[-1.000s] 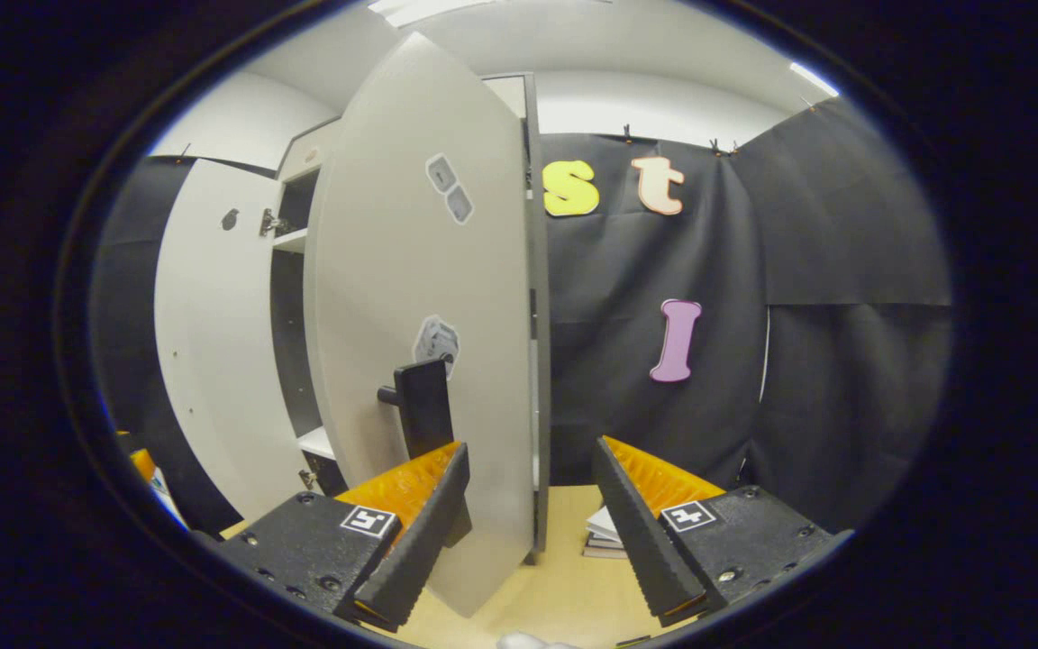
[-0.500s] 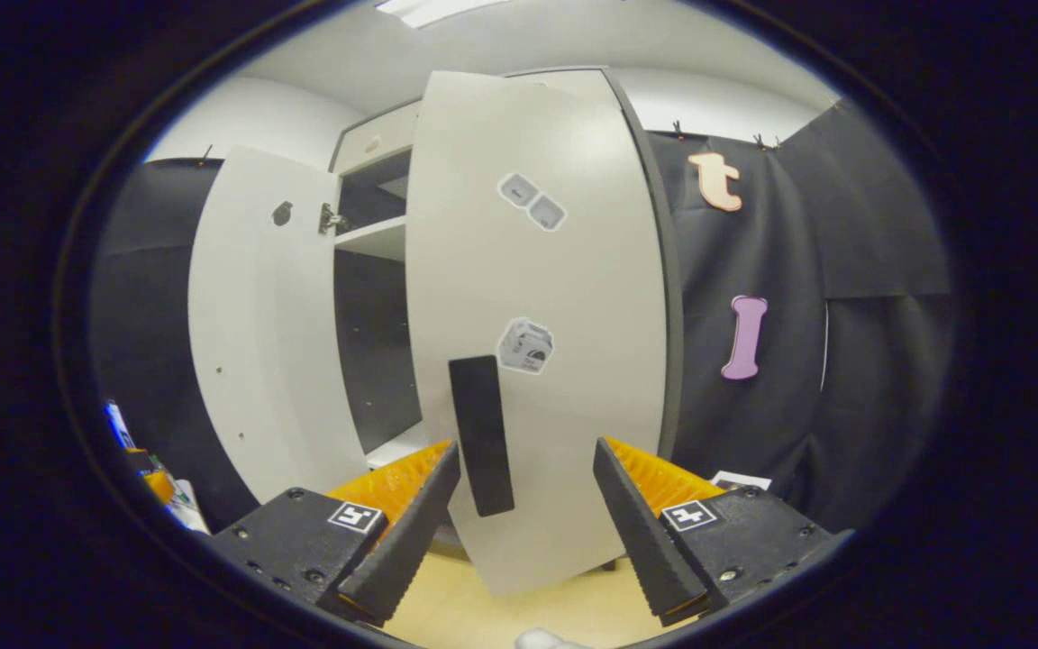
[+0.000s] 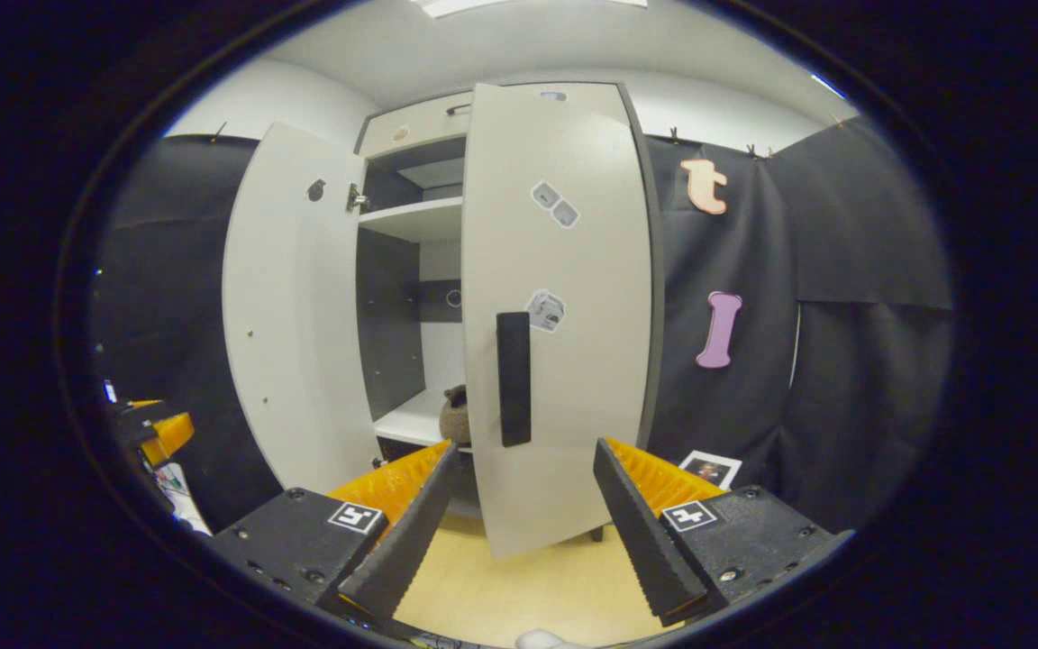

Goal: Grab one shoe with the right hand and put it into the shoe cabinet, grab the other shoe with the left hand and put it into the shoe cabinet; then close the right door with the right hand and the left door with the left hand.

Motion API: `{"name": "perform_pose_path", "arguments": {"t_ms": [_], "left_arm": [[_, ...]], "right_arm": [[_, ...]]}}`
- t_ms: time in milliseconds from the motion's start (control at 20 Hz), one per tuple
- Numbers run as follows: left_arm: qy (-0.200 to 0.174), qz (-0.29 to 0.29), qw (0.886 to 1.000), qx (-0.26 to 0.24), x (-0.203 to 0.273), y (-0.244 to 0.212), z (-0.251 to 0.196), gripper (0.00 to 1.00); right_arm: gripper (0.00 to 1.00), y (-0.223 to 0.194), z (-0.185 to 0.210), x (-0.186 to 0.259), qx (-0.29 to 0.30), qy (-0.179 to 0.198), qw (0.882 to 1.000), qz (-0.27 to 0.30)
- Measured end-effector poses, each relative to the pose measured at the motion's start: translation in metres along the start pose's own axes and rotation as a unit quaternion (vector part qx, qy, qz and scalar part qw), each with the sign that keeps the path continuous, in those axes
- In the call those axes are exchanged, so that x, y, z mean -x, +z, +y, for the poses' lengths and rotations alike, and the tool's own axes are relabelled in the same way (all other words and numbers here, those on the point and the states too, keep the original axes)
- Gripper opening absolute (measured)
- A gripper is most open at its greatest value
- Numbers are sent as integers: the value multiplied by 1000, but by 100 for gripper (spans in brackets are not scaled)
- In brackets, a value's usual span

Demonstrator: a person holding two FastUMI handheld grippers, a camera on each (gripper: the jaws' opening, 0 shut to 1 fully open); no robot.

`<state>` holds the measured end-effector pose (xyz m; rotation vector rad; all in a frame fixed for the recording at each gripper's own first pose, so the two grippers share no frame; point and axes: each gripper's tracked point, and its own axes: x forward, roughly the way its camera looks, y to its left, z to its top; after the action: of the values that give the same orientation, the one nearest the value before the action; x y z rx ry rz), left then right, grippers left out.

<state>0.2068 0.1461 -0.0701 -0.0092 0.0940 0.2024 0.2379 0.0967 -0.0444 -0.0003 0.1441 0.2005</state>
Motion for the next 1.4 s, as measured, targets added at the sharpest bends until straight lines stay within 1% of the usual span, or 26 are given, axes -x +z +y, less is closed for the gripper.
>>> {"name": "perform_pose_path", "arguments": {"t_ms": [50, 100, 150, 200, 250, 300, 350, 550, 600, 650, 700, 750, 800, 850, 900, 1000, 1050, 1200, 1250, 1400], "left_arm": [[-5, -3, 1000, 0, -12, 4, 6, 100], [-10, -9, 1000, 1, -24, 7, 11, 100], [-16, -14, 1000, 1, -36, 11, 13, 100], [-20, -17, 1000, -1, -49, 13, 16, 96], [-24, -21, 1000, -2, -60, 15, 18, 96], [-27, -23, 999, -3, -73, 17, 19, 100], [-29, -27, 999, -4, -84, 21, 20, 96], [-26, -35, 999, 1, -117, 35, 24, 96], [-26, -36, 999, 2, -123, 38, 21, 96], [-27, -36, 999, 3, -127, 41, 19, 100], [-21, -40, 999, -1, -129, 44, 21, 100], [-19, -45, 999, -5, -129, 48, 20, 93], [-16, -42, 999, -10, -127, 47, 18, 91], [-17, -46, 999, -15, -127, 49, 15, 100], [-18, -44, 999, -20, -126, 48, 14, 88], [-20, -40, 999, -21, -123, 48, 9, 86], [-21, -39, 999, -20, -121, 48, 6, 75], [-28, -38, 999, -18, -112, 48, -12, 86], [-33, -38, 999, -17, -109, 49, -21, 75], [-55, -39, 997, -26, -104, 52, -56, 75]], "right_arm": [[98, -9, -1, 11, -1, -11, 1000, 7], [98, -19, -4, 21, -1, -25, 1000, 16], [96, -28, -8, 32, -2, -41, 999, 25], [98, -36, -10, 43, -6, -54, 998, 33], [98, -44, -11, 52, -11, -65, 997, 42], [98, -52, -11, 59, -17, -74, 996, 51], [98, -59, -12, 65, -22, -81, 995, 59], [98, -66, -9, 83, -43, -89, 993, 63], [96, -64, -9, 86, -44, -93, 993, 60], [96, -64, -10, 87, -44, -94, 993, 57], [96, -63, -10, 87, -44, -95, 993, 56], [96, -63, -11, 87, -43, -95, 993, 56], [96, -63, -13, 87, -43, -94, 993, 56], [96, -64, -15, 86, -43, -93, 993, 58], [96, -65, -15, 84, -44, -89, 993, 60], [98, -66, -18, 82, -44, -82, 993, 67], [96, -64, -19, 83, -43, -77, 994, 67], [96, -57, -28, 87, -39, -76, 995, 57], [96, -55, -32, 89, -39, -76, 995, 54], [96, -51, -46, 97, -36, -81, 995, 49]]}}
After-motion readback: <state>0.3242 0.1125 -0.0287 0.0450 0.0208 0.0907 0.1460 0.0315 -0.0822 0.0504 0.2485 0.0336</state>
